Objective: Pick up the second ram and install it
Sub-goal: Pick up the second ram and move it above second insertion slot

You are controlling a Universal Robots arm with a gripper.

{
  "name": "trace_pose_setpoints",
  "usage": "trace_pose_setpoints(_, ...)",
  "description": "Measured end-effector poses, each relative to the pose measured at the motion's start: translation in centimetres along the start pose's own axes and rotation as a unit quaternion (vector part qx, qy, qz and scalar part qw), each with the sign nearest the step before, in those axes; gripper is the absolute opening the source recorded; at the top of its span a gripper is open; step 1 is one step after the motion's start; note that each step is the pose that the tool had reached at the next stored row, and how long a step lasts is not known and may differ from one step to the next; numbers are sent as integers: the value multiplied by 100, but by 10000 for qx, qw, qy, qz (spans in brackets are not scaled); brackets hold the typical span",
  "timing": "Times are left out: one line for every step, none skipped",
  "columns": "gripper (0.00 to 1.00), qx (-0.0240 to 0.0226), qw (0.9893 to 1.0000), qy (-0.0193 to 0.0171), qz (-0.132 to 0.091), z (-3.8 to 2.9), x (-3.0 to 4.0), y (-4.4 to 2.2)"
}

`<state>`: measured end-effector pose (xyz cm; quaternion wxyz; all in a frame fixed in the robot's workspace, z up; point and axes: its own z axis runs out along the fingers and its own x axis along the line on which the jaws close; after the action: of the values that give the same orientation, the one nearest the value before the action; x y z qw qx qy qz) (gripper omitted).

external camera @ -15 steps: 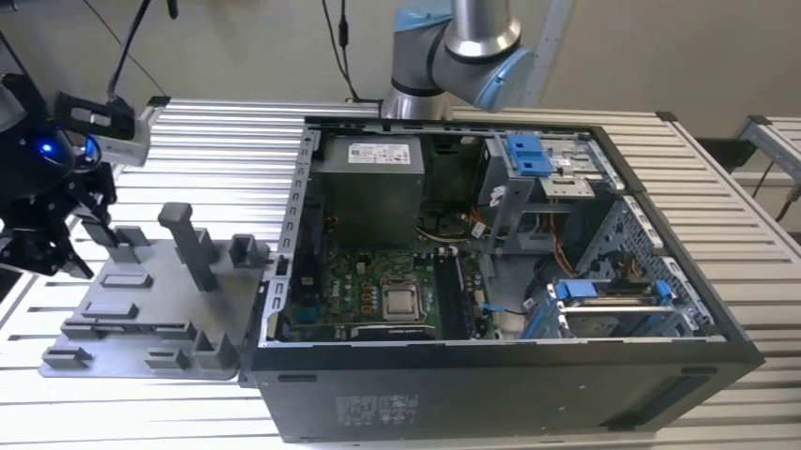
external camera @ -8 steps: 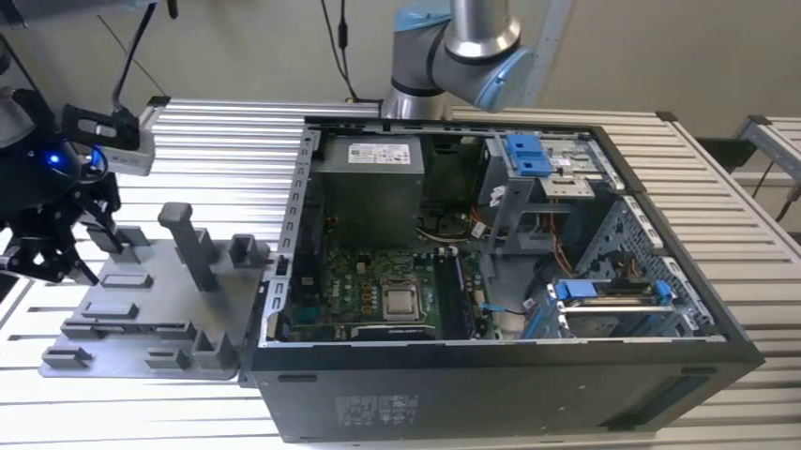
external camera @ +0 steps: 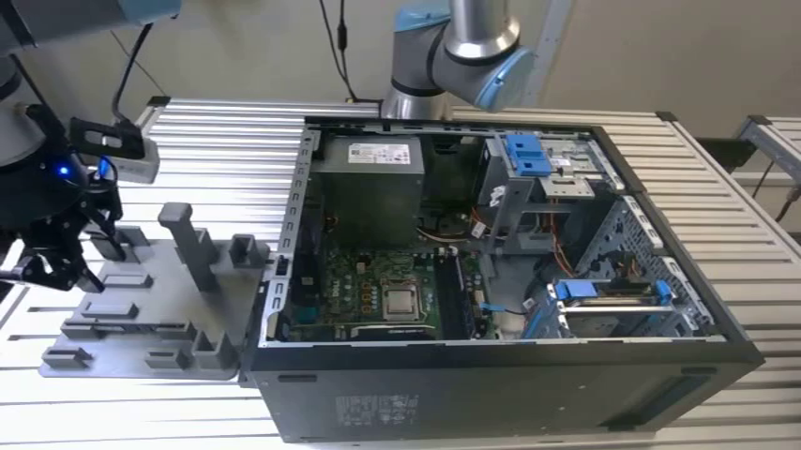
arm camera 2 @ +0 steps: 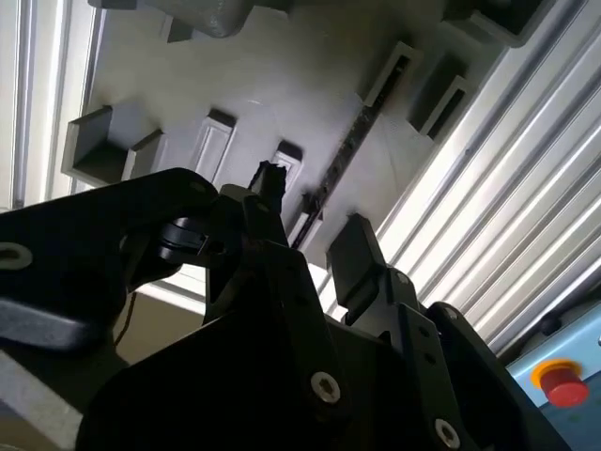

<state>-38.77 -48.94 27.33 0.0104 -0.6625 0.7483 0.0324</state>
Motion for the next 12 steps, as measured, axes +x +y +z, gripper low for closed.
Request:
trace_pose_setpoints(48,-2,10000,1,-43,14,1,0)
trace_pose_setpoints(48,-4,10000,3,-78,28,2,0)
trace_pose_setpoints(48,-5,10000,3,-94,39,3,0)
trace_pose_setpoints(48,-5,10000,3,-95,48,4,0)
trace_pose_setpoints(48,-6,10000,5,-95,48,4,0)
trace_pose_setpoints(48,-6,10000,5,-95,48,4,0)
trace_pose_setpoints(48,-6,10000,5,-95,48,4,0)
trace_pose_setpoints(48,-6,10000,5,-95,49,4,0)
trace_pose_setpoints(48,-5,10000,5,-95,50,4,0)
trace_pose_setpoints(48,-4,10000,5,-96,53,4,-1)
trace_pose_setpoints(48,-3,10000,5,-96,59,4,-1)
trace_pose_setpoints(48,-3,10000,7,-96,66,5,-1)
